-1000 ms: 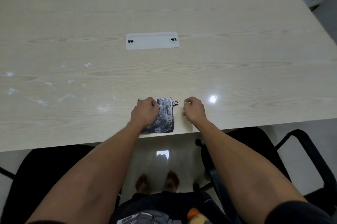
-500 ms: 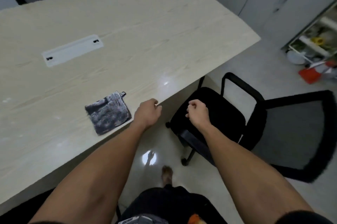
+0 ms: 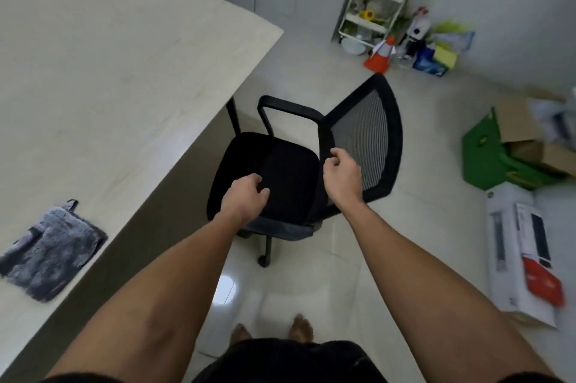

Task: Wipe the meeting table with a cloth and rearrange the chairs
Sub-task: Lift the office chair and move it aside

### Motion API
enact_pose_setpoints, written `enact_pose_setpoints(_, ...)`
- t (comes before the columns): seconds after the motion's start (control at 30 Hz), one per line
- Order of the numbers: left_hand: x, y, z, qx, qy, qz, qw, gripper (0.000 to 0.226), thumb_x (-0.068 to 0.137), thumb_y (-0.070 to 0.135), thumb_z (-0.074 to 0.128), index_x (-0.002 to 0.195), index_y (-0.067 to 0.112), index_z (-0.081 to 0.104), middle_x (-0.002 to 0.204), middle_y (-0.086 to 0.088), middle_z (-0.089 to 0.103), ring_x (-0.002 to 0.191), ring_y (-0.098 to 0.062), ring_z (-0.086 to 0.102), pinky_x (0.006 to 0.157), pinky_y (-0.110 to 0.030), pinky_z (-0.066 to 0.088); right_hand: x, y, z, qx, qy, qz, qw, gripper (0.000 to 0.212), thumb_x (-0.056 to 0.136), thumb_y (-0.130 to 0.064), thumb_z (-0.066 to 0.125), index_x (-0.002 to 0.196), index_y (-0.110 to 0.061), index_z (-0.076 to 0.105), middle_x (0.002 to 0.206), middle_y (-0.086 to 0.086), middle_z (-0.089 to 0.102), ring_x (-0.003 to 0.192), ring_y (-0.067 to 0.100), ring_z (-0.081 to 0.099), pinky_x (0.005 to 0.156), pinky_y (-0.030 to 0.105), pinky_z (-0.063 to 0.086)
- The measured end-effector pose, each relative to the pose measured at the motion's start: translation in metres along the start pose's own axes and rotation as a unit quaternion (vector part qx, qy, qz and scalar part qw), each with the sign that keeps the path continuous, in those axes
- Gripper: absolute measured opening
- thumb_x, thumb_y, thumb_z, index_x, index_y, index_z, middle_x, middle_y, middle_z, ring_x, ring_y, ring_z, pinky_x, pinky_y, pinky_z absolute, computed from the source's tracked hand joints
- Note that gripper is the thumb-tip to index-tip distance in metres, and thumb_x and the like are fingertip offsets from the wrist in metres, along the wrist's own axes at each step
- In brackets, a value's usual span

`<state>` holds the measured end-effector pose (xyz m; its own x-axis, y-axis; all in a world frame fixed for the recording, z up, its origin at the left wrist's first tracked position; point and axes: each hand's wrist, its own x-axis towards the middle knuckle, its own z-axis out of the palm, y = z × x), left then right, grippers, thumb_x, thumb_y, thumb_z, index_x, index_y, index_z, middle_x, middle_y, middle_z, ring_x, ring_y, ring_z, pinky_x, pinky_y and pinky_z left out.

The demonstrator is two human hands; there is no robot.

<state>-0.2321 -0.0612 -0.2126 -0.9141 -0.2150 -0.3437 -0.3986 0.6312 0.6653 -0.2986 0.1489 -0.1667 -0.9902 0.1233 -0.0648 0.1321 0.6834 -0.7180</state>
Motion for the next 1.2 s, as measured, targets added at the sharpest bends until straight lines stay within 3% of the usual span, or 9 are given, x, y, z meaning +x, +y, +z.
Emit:
enact_pose_setpoints(0.17, 0.006, 0.030, 0.035, 0.026, -0.032, 0.021, 0.999, 0.063, 0.100, 0.037, 0.066, 0.156, 0.016, 0.046, 0.136, -0.008, 0.066, 0.119, -0.026, 0.066, 0.103, -0.041, 0.054, 0.020, 0.025, -0.045, -0.031, 0.070, -0.029, 0.997, 0.046, 0.107, -0.022, 0.050, 0.151, -0.012, 0.052, 0.135, 0.006, 0.061, 0.128, 0.023, 0.055, 0.107, 0.041, 0.047)
enact_pose_setpoints(0.3, 0.011, 0.040, 0.058, 0.050, -0.044, 0.028, 0.997, 0.068, 0.097, 0.034, 0.071, 0.157, 0.017, 0.044, 0.154, -0.006, 0.052, 0.133, -0.027, 0.058, 0.110, -0.043, 0.050, 0.043, 0.043, -0.072, -0.091, 0.099, -0.026, 0.991, 0.054, 0.106, -0.024, 0.053, 0.158, -0.012, 0.042, 0.152, 0.010, 0.049, 0.141, 0.028, 0.043, 0.116, 0.043, 0.037)
enact_pose_setpoints(0.67, 0.036, 0.002, 0.136, 0.147, -0.078, -0.021, 0.986, 0.082, 0.091, 0.034, 0.078, 0.161, 0.018, 0.037, 0.170, -0.004, 0.031, 0.155, -0.025, 0.030, 0.124, -0.040, 0.034, 0.131, 0.095, -0.092, -0.090, 0.059, 0.035, 0.994, 0.067, 0.105, -0.033, 0.050, 0.164, -0.011, 0.026, 0.162, 0.014, 0.035, 0.146, 0.032, 0.037, 0.121, 0.045, 0.034)
enact_pose_setpoints(0.8, 0.042, -0.014, 0.158, 0.192, -0.109, -0.009, 0.975, 0.089, 0.086, 0.039, 0.081, 0.161, 0.019, 0.038, 0.170, -0.005, 0.030, 0.155, -0.027, 0.030, 0.125, -0.041, 0.032, 0.150, 0.103, -0.096, -0.008, 0.051, 0.052, 0.997, 0.070, 0.094, -0.051, 0.044, 0.153, -0.012, 0.045, 0.151, 0.012, 0.049, 0.129, 0.028, 0.056, 0.112, 0.039, 0.048)
enact_pose_setpoints(0.87, 0.061, -0.031, 0.187, 0.215, -0.125, -0.014, 0.968, 0.091, 0.084, 0.041, 0.081, 0.161, 0.021, 0.037, 0.170, -0.004, 0.031, 0.153, -0.027, 0.032, 0.123, -0.041, 0.032, 0.170, 0.123, -0.084, 0.024, 0.051, 0.054, 0.997, 0.054, 0.102, -0.038, 0.048, 0.150, -0.012, 0.051, 0.141, 0.007, 0.058, 0.122, 0.019, 0.060, 0.102, 0.024, 0.049)
enact_pose_setpoints(0.93, 0.061, -0.035, 0.191, 0.236, -0.135, -0.004, 0.962, 0.090, 0.085, 0.041, 0.080, 0.161, 0.023, 0.037, 0.169, -0.003, 0.032, 0.153, -0.026, 0.032, 0.122, -0.042, 0.031, 0.165, 0.124, -0.083, 0.069, 0.061, 0.019, 0.996, 0.033, 0.105, -0.024, 0.049, 0.133, -0.014, 0.063, 0.115, -0.004, 0.067, 0.099, 0.006, 0.065, 0.078, 0.011, 0.049)
enact_pose_setpoints(1.0, 0.068, -0.042, 0.203, 0.259, -0.144, 0.013, 0.955, 0.085, 0.087, 0.039, 0.076, 0.161, 0.024, 0.036, 0.168, -0.003, 0.034, 0.154, -0.025, 0.031, 0.124, -0.042, 0.026, 0.167, 0.125, -0.082, 0.110, 0.074, 0.006, 0.991, 0.027, 0.104, -0.016, 0.048, 0.124, -0.014, 0.066, 0.103, -0.007, 0.069, 0.085, 0.003, 0.065, 0.069, 0.013, 0.050)
enact_pose_setpoints(1.1, 0.077, -0.050, 0.216, 0.287, -0.149, 0.034, 0.946, 0.071, 0.092, 0.035, 0.070, 0.157, 0.027, 0.042, 0.159, 0.000, 0.047, 0.149, -0.023, 0.038, 0.126, -0.041, 0.022, 0.166, 0.131, -0.077, 0.149, 0.068, 0.001, 0.986, 0.027, 0.103, -0.012, 0.048, 0.119, -0.016, 0.069, 0.106, 0.001, 0.073, 0.090, 0.011, 0.070, 0.074, 0.024, 0.059)
enact_pose_setpoints(1.2, 0.080, -0.056, 0.220, 0.295, -0.147, 0.036, 0.943, 0.055, 0.094, 0.029, 0.065, 0.148, 0.030, 0.052, 0.145, 0.002, 0.059, 0.138, -0.024, 0.050, 0.119, -0.041, 0.032, 0.167, 0.130, -0.076, 0.195, 0.068, 0.001, 0.979, 0.031, 0.101, -0.008, 0.048, 0.120, -0.018, 0.072, 0.108, 0.001, 0.075, 0.093, 0.014, 0.072, 0.078, 0.028, 0.061)
